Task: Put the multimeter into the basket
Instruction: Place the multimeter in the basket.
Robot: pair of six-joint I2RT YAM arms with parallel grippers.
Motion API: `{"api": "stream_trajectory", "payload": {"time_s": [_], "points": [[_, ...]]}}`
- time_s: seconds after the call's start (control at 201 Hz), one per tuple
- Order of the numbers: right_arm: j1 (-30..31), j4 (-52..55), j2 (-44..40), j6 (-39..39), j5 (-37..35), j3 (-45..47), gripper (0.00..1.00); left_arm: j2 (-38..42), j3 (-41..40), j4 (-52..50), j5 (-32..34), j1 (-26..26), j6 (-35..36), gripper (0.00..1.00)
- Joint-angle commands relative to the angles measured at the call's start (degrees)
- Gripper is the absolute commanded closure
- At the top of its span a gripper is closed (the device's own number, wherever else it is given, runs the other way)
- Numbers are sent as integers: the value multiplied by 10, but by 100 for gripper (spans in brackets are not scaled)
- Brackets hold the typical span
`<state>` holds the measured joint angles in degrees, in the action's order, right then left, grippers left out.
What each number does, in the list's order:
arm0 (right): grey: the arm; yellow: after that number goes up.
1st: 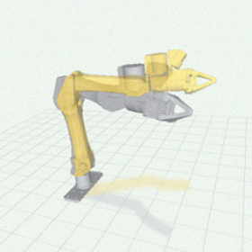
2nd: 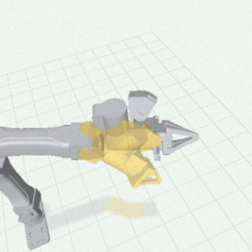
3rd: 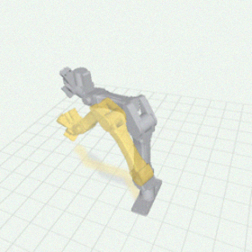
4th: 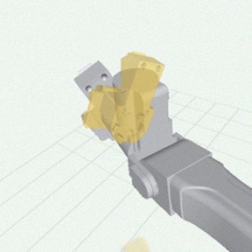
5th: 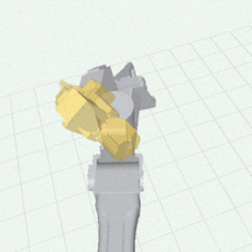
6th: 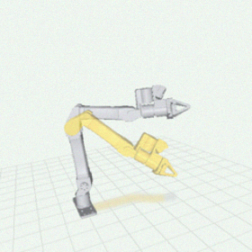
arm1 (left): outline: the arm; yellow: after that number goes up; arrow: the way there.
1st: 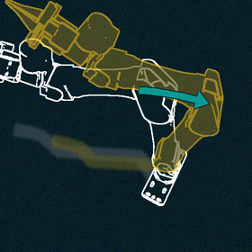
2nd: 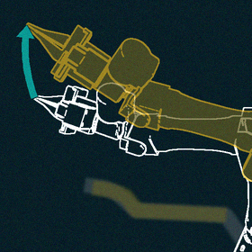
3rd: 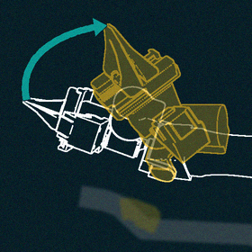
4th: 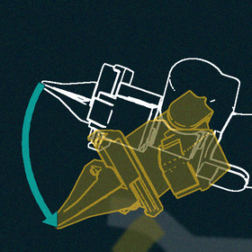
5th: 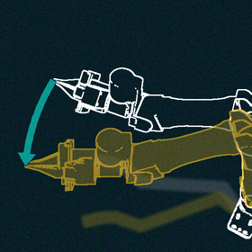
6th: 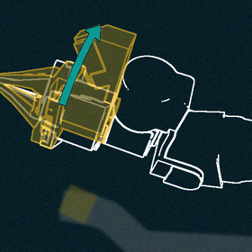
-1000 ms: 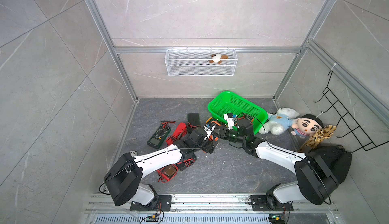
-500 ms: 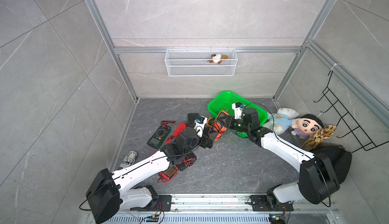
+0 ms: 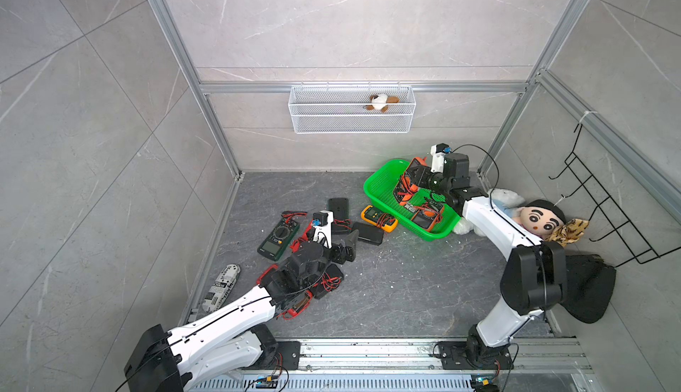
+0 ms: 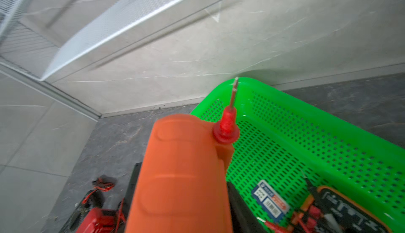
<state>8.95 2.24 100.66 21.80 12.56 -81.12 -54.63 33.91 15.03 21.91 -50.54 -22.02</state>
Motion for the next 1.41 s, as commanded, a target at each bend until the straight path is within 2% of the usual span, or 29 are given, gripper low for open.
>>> {"api": "stream_trajectory", "payload": {"time_s": [0.0,0.259,0.687,0.836,1.08,1.264,1.403], "points": [[-9,-7,34,-21,-14,-50,92,24,-2,31,45,-1,-17,2],[-39,12,113,-20,-1,-99,92,38,-15,13,84,-1,-31,2],[-45,-10,207,37,169,-129,91,21,-18,24,95,0,-36,2],[-45,-41,202,72,198,-95,92,24,-23,24,100,-1,-39,2],[-41,-127,162,129,246,10,93,25,-26,32,104,-1,-42,2],[-29,-139,122,124,245,66,94,24,-26,39,104,-1,-41,2],[-28,-90,120,88,210,59,84,23,-25,41,102,-1,-41,2]]}}
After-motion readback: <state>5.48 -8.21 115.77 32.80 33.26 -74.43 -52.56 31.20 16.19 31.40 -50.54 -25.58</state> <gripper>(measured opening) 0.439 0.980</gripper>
